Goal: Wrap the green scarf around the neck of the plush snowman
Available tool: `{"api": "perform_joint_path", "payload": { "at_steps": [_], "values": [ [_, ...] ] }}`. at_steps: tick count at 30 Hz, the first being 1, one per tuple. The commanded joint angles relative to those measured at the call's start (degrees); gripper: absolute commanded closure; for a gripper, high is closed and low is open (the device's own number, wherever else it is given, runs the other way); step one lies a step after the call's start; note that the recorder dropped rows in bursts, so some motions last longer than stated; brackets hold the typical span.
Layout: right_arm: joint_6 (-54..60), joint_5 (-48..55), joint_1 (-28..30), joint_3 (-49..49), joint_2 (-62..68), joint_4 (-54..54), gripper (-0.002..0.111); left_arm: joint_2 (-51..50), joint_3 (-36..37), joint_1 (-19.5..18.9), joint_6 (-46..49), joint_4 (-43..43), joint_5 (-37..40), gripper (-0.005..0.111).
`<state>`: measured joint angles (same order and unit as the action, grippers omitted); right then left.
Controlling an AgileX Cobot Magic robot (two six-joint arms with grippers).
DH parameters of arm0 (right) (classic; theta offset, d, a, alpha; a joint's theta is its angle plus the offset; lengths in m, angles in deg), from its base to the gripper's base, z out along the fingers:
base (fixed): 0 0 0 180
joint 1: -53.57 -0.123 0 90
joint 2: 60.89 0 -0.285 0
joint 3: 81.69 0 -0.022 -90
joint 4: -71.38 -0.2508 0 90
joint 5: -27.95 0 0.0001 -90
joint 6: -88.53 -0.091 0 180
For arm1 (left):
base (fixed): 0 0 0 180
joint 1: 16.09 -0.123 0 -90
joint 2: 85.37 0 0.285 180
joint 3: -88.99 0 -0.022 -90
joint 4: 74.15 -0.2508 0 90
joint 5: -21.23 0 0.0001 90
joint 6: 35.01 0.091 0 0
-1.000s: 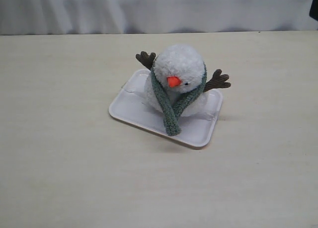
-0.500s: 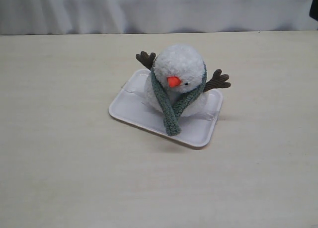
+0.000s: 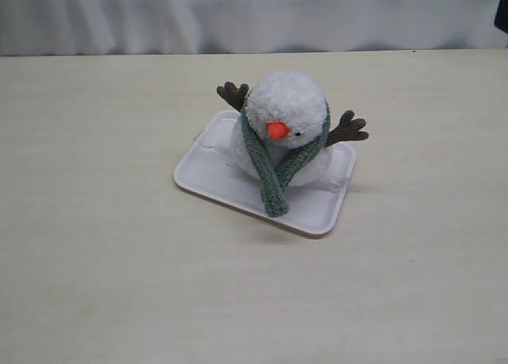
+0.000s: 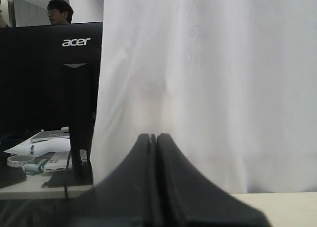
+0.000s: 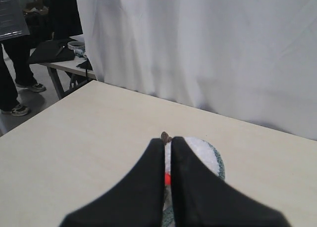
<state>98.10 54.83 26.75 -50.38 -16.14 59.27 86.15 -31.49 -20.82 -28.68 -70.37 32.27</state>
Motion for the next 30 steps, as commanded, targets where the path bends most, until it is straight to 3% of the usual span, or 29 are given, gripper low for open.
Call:
{"api": "perform_joint_path", "payload": {
  "at_steps": [1,4,9,25,30],
  "values": [
    [0.20,0.01,0.08,0.33,-0.23,-0.02,0.104,0.69,2.74,-0.21,-0.49,-0.29,-2.48,0.107],
    [0.20,0.27,0.08,0.33,-0.44,-0.02,0.104,0.69,10.02,-0.21,-0.62,-1.45,-7.90,0.107],
    [0.20,0.27,0.08,0.33,-0.44,-0.02,0.104,0.69,17.70,-0.21,-0.62,-3.78,-9.32,0.107],
    [0.20,0.27,0.08,0.33,-0.44,-0.02,0.104,0.69,17.70,-0.21,-0.62,-6.72,5.65,0.107],
    [0.20,0.27,0.08,0.33,-0.44,-0.02,0.104,0.69,17.70,-0.21,-0.40,-7.45,5.77,0.107]
  ]
}}
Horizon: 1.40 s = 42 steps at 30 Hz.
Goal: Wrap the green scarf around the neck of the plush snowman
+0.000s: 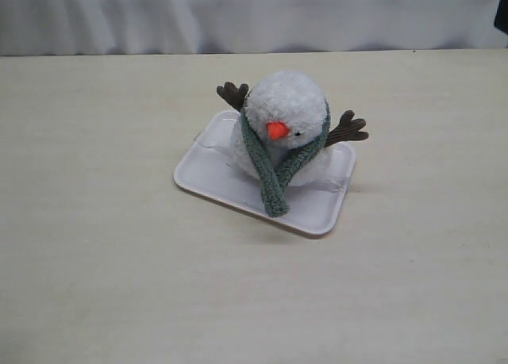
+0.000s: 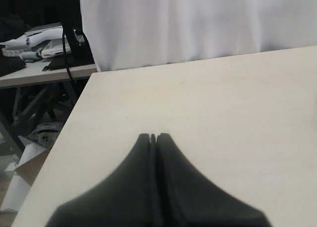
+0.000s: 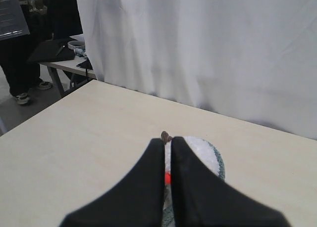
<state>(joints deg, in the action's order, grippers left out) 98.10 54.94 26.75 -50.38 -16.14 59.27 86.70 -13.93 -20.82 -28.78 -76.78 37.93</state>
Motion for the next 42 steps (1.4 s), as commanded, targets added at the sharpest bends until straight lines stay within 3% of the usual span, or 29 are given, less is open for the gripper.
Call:
{"api": "perform_joint_path", "payload": {
  "at_steps": [1,12,42],
  "values": [
    [0.20,0.16,0.08,0.33,-0.44,-0.02,0.104,0.15,0.14,-0.21,-0.30,-1.39,0.11,0.107],
    [0.20,0.16,0.08,0.33,-0.44,-0.02,0.104,0.15,0.14,6.66,-0.30,-3.33,0.23,0.107],
    [0.20,0.32,0.08,0.33,-0.44,-0.02,0.104,0.15,0.14,6.76,-0.30,-5.56,0.23,0.107]
  ]
}}
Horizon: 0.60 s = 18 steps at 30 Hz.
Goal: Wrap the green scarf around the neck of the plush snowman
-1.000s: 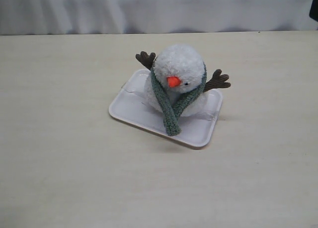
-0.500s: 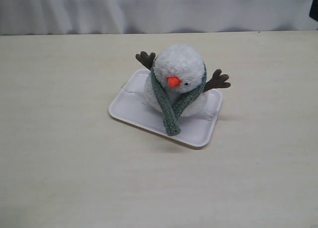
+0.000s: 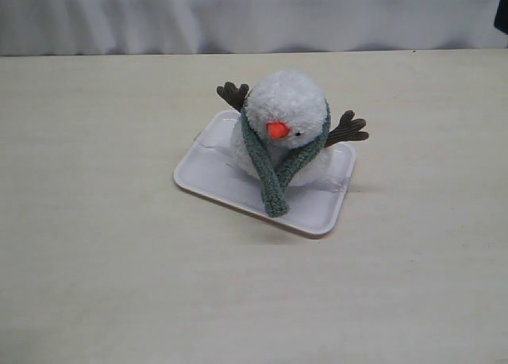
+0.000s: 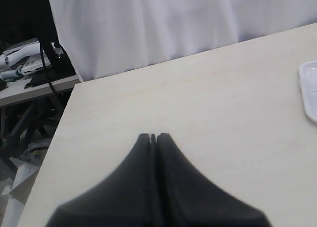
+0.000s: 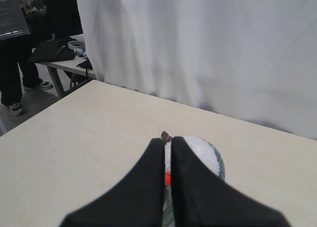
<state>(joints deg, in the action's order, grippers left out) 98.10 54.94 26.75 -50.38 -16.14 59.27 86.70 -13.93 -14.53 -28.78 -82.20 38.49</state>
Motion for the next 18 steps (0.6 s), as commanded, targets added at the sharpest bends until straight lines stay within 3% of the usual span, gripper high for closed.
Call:
{"api": "perform_joint_path", "payload": {
  "at_steps": [1,4,8,9,11,15,18],
  "values": [
    [0.20,0.21,0.08,0.43,-0.44,-0.02,0.104,0.15,0.14,0.48,-0.30,-0.14,-0.34,0.107],
    [0.70,-2.58,0.08,2.73,-2.85,3.84,0.104,0.15,0.14,0.48,-0.30,-0.17,0.45,0.107],
    [3.07,-24.32,1.24,11.60,-10.27,4.22,0.104,0.15,0.14,0.48,-0.30,-0.17,0.45,0.107],
    [1.71,-33.72,2.72,16.71,-14.49,4.02,0.104,0.15,0.14,0.48,-0.30,-0.17,0.45,0.107],
    [0.67,-40.89,7.32,23.42,-20.36,4.02,0.104,0.15,0.14,0.48,-0.30,-0.17,0.45,0.107],
    [0.67,-40.45,20.81,32.04,-31.86,4.26,0.104,0.15,0.14,0.48,-0.30,-0.17,0.45,0.107],
    [0.67,-33.58,30.16,34.52,-36.96,6.71,0.104,0.15,0.14,0.48,-0.30,-0.17,0.45,0.107]
  ]
}}
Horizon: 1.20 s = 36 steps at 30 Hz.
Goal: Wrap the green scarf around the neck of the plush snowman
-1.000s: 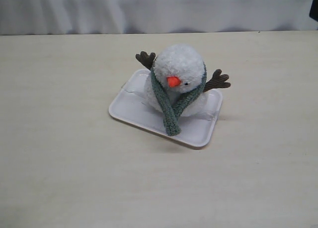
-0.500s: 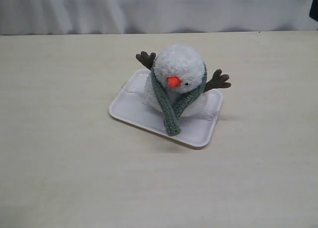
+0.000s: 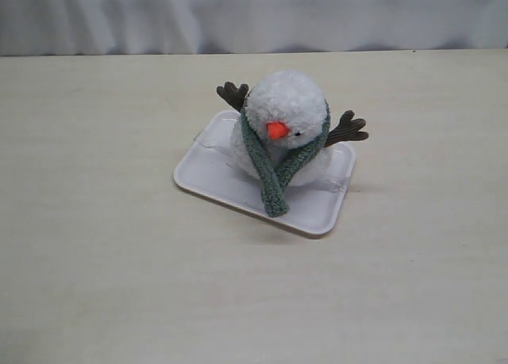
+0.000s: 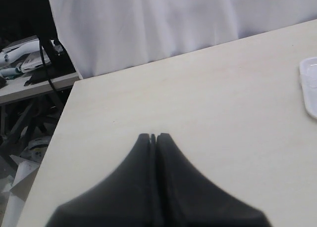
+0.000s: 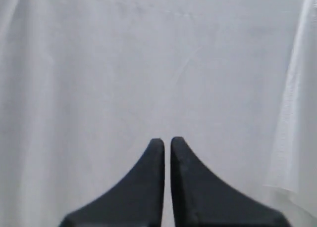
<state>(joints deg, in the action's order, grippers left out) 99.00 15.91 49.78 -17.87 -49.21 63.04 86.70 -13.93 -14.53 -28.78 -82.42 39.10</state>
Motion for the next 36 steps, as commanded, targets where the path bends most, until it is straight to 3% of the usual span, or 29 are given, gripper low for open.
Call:
{"api": "perform_joint_path", "payload": {
  "at_steps": [1,4,8,11,16,22,36],
  "values": [
    [-1.03,6.43,8.38,2.86,-3.89,4.71,0.104,0.15,0.14,0.48,-0.30,0.05,-0.16,0.107],
    [-7.86,6.13,8.53,7.83,-3.89,10.83,0.104,0.15,0.14,0.48,-0.30,-0.06,-0.17,0.107],
    [-7.69,6.13,4.94,13.39,-3.89,10.95,0.104,0.15,0.14,0.48,-0.30,-0.06,-0.17,0.107],
    [-5.08,13.11,2.34,13.39,-3.89,10.95,0.104,0.15,0.14,0.48,-0.30,-0.06,-0.17,0.107],
    [-3.46,18.49,2.33,13.39,-3.89,10.95,0.104,0.15,0.14,0.48,-0.30,-0.06,-0.17,0.107],
    [-6.78,32.11,2.33,13.39,-3.89,10.53,0.104,0.15,0.14,0.48,-0.30,-0.06,-0.17,0.107],
    [-9.65,31.81,2.33,13.39,-3.89,10.53,0.104,0.15,0.14,0.48,-0.30,-0.06,-0.17,0.107]
  ]
}}
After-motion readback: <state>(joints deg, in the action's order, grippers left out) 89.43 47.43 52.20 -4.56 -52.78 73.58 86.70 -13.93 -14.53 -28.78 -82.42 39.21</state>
